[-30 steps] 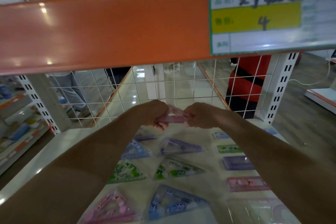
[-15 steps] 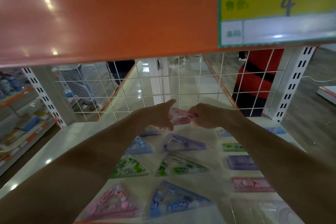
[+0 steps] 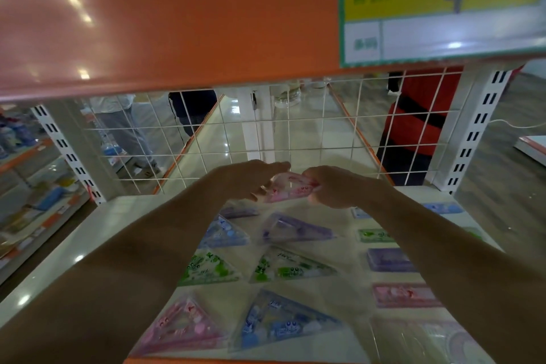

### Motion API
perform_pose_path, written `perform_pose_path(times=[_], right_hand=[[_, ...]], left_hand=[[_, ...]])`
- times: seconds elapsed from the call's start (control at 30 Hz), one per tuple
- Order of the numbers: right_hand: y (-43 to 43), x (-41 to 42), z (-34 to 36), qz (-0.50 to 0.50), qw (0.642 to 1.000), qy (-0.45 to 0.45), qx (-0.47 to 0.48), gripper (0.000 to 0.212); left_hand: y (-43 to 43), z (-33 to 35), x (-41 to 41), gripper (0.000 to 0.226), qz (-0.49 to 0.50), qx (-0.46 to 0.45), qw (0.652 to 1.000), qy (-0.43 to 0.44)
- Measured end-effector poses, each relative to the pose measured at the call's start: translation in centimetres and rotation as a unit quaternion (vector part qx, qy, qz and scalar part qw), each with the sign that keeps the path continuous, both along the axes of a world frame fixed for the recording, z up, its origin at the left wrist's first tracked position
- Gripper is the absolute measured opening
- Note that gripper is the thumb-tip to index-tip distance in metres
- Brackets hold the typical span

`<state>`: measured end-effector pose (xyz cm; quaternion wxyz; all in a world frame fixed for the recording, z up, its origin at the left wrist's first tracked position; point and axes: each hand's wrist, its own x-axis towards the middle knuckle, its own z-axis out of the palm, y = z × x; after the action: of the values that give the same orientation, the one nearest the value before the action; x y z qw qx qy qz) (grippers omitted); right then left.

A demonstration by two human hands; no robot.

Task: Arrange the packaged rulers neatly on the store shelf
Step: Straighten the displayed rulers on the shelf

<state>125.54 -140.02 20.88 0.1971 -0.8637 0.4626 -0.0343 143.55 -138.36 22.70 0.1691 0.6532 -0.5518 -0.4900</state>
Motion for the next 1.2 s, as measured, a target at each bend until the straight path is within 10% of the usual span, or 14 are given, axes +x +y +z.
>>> perform_pose_path(times=[0.57, 0.77, 0.97, 1.2], right_hand=[[-1.9, -0.1, -0.3, -0.036, 0.999, 0.004, 0.016, 0.01], [-2.7, 0.4, -1.4, -0.033, 0.997, 0.064, 0.015, 0.013], [-3.5, 1.4, -2.4, -0.021, 0.994, 0.109, 0.011, 0.033], [-3.7, 1.7, -3.3, -0.028, 0.992, 0.126, 0.003, 0.032]], left_hand=[[-0.5, -0.7, -0.9, 0.011, 0.142, -0.009, 0.989, 0.044], [-1.0, -1.5, -1.4, 0.017, 0.017, -0.028, 0.993, -0.109], [-1.8, -3.6, -1.6, 0.046, -0.098, -0.107, 0.922, -0.359], [-2.5, -4.0, -1.1, 0.042, -0.15, -0.1, 0.894, -0.41]])
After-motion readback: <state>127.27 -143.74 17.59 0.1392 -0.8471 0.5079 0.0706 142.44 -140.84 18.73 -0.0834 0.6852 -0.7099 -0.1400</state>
